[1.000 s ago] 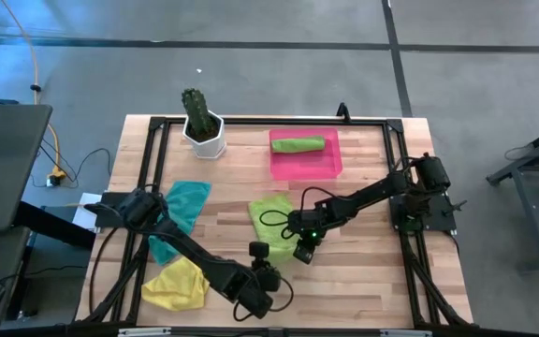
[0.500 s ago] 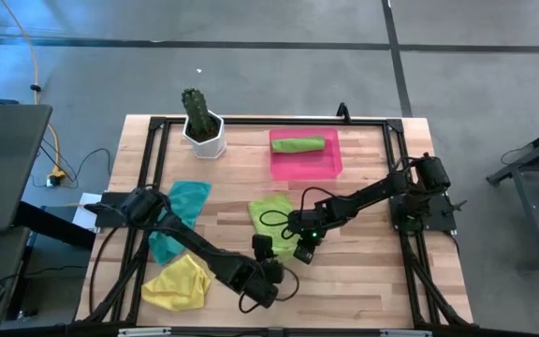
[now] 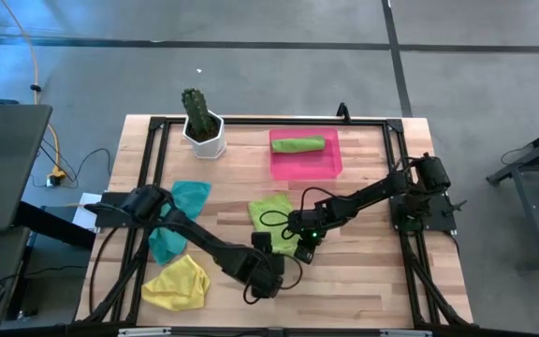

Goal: Roll microfiber towels into tight, uniform cylinder then place into a basket
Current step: Roll the light green microfiber cloth

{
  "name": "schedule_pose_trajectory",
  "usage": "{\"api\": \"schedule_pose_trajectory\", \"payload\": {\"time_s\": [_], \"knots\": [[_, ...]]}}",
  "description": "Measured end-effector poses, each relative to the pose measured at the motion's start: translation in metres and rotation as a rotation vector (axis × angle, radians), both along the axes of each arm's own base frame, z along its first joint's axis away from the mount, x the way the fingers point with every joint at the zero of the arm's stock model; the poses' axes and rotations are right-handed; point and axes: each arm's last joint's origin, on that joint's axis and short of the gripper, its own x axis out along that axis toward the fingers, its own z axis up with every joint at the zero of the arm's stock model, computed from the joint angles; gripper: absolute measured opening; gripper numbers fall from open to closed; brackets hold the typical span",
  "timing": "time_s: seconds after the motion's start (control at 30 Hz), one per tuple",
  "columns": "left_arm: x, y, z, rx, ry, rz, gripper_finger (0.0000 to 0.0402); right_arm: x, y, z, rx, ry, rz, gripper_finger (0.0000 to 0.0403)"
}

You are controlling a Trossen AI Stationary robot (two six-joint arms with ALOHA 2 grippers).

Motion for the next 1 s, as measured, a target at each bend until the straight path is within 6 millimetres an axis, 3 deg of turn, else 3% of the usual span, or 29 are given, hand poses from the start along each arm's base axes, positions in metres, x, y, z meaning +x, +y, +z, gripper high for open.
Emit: {"api": "schedule_pose_trajectory", "payload": {"time_s": [0.17, 0.4, 0.67, 0.8, 1.0], "knots": [[0.000, -0.007, -0.012, -0.074, 0.048, -0.036, 0.0200, 0.000, 0.000, 0.000, 0.000, 0.001, 0.000, 0.0009], [-0.003, -0.019, -0.015, -0.035, 0.019, -0.053, 0.0195, 0.000, 0.000, 0.000, -0.003, -0.002, 0.006, 0.0009], [-0.004, -0.022, -0.015, -0.008, -0.024, 0.016, 0.0128, 0.000, 0.000, 0.000, -0.009, -0.010, 0.021, 0.0009], [-0.006, -0.029, -0.009, -0.031, -0.033, 0.010, 0.0109, 0.000, 0.000, 0.000, -0.010, -0.011, 0.025, 0.0009], [-0.007, -0.051, 0.007, 0.001, -0.082, -0.065, 0.0111, 0.000, 0.000, 0.000, -0.015, -0.016, 0.034, 0.0009]]}}
